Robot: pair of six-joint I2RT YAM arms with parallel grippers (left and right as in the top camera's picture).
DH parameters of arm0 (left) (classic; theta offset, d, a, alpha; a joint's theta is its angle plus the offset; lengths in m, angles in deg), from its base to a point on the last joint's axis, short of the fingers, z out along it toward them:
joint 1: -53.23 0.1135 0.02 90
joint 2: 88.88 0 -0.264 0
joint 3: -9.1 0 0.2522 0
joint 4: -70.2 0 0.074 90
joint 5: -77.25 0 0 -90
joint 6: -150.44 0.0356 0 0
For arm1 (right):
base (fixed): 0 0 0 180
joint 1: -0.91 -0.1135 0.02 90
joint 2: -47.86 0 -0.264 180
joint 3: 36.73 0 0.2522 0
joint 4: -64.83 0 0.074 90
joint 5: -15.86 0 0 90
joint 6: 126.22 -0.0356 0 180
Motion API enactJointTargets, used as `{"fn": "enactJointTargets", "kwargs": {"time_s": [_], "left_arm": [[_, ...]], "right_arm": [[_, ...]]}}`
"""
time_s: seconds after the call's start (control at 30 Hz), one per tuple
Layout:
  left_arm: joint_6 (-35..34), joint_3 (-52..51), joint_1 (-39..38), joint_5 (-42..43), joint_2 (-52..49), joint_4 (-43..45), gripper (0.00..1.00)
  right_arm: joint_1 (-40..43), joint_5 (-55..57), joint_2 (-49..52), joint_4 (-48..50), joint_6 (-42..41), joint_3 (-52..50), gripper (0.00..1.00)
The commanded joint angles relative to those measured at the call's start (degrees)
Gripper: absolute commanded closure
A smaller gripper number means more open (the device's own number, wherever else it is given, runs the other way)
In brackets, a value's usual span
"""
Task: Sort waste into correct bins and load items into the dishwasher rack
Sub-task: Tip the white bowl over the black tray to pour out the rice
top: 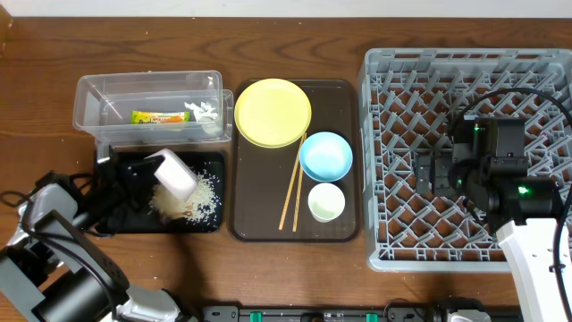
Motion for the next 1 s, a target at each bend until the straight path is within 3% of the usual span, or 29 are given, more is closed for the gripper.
{"fn": "enactJointTargets", "kwargs": {"time_s": [0.0, 0.43, 0.5, 0.6, 0.7, 0.97], "left_arm": [[-1.95, -0.26, 1.27, 1.75, -0.33, -0.74, 0.94], [-0.52, -0.26, 1.81, 1.73, -0.33, 1.49, 0.94], [0.63, -0.24, 1.79, -1.88, -0.33, 4.92, 0.94], [-4.50, -0.24, 1.79, -11.43, -0.33, 7.26, 0.94], [4.04, -0.24, 1.64, 1.27, -0.31, 7.23, 0.94], [4.59, -0.09, 1.62, 0.46, -0.15, 6.36, 0.94]], "right_arm": [[-0.46, -0.02, 0.04, -0.04, -0.79, 1.11, 0.01], [-0.46, 0.02, 0.04, -0.02, -0.76, 1.11, 0.01], [-0.46, 0.02, 0.04, -0.04, -0.76, 1.11, 0.01], [-0.46, 0.02, 0.04, -0.02, -0.76, 1.11, 0.01], [-0.46, 0.02, 0.04, -0.02, -0.76, 1.11, 0.01], [-0.46, 0.20, 0.04, -0.04, -0.79, 1.11, 0.01]]}}
